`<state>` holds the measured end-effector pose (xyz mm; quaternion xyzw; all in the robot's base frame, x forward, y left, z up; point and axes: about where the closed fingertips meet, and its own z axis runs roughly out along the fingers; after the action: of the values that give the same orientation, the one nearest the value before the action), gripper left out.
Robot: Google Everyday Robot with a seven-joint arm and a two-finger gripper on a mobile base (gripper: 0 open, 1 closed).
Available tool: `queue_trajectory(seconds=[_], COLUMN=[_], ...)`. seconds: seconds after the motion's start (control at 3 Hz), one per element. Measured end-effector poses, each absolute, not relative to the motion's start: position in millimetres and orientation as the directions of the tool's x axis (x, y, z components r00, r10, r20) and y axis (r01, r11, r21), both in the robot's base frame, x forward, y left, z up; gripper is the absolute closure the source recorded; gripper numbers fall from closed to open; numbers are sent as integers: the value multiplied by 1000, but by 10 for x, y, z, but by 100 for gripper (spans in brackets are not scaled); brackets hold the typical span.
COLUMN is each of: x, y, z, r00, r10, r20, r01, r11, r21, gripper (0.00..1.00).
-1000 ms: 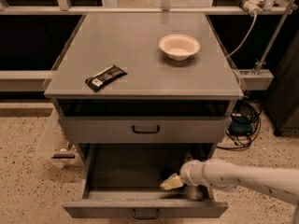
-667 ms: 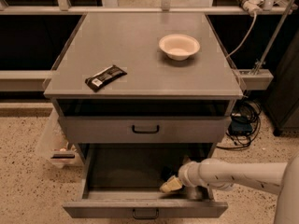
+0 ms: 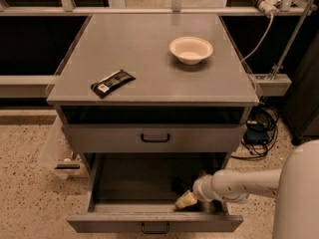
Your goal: Pick rxbar blueberry from middle drawer and place on counter
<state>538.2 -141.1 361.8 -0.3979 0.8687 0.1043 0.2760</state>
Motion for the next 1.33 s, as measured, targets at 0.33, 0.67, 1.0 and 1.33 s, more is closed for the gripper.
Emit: queue_trajectory(seconds=[0.33, 0.67, 1.0, 1.33], x=[5353, 5377, 5336, 5336], y=[-1478, -1533, -1488, -1489], z=[3516, 3415, 3420, 3419], r00=[-566, -613, -615, -614], r10=[-620, -593, -599, -599], r20=[-543, -521, -513, -513], r01=[-738, -717, -729, -729], r11=[675, 695, 680, 681], r21=[-1, 52, 79, 77], gripper=[0, 0, 19, 41])
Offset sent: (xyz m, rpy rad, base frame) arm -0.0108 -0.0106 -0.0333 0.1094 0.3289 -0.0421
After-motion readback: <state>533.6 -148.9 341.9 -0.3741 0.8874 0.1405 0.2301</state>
